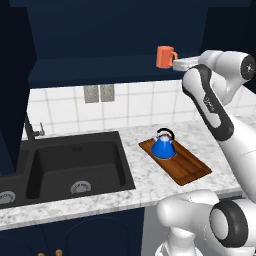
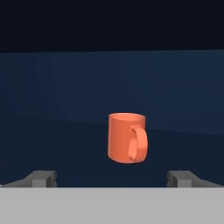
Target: Pick the kettle from the counter and place it on the tray. Then pick the mug from the cabinet and place it on the tray. Then close the cabinet doors.
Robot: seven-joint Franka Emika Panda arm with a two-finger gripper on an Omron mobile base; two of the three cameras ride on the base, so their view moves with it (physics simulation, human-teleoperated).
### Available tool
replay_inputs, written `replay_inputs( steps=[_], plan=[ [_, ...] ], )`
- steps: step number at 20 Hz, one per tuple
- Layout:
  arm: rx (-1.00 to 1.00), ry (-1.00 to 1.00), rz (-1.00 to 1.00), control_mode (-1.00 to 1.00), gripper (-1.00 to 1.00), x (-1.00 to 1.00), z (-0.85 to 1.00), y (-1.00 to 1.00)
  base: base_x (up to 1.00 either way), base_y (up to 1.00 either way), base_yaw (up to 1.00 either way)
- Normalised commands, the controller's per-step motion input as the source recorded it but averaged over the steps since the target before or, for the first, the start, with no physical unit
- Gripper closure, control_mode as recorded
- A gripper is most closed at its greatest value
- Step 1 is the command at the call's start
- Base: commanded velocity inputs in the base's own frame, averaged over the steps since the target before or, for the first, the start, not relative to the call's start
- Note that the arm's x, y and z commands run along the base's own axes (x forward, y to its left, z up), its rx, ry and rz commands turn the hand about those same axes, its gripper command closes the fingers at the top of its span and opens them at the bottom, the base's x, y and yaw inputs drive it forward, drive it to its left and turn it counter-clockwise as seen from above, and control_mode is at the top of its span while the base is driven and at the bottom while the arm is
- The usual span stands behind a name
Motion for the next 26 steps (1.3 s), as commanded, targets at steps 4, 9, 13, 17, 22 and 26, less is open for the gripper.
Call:
replay_inputs(
  steps=[4,9,13,17,22,26],
  plan=[
    [0.0,0.03,0.02,-1.0,-1.0,0.43,-0.01,-0.05,0.0,0.0,0.0],
    [0.0,0.03,0.05,-1.0,-1.0,0.31,-0.01,-0.12,0.0,0.0,0.0],
    [0.0,0.02,0.03,-1.0,-1.0,0.31,0.0,-0.08,0.0,0.0,0.0],
    [0.0,0.02,0.01,-1.0,-1.0,0.3,0.0,-0.05,0.0,0.0,0.0],
    [0.0,0.02,0.02,-1.0,-1.0,0.31,0.0,0.0,0.0,0.0,0.0],
    [0.0,0.01,0.04,-1.0,-1.0,0.32,0.0,-0.03,0.0,0.0,0.0]
  ],
)
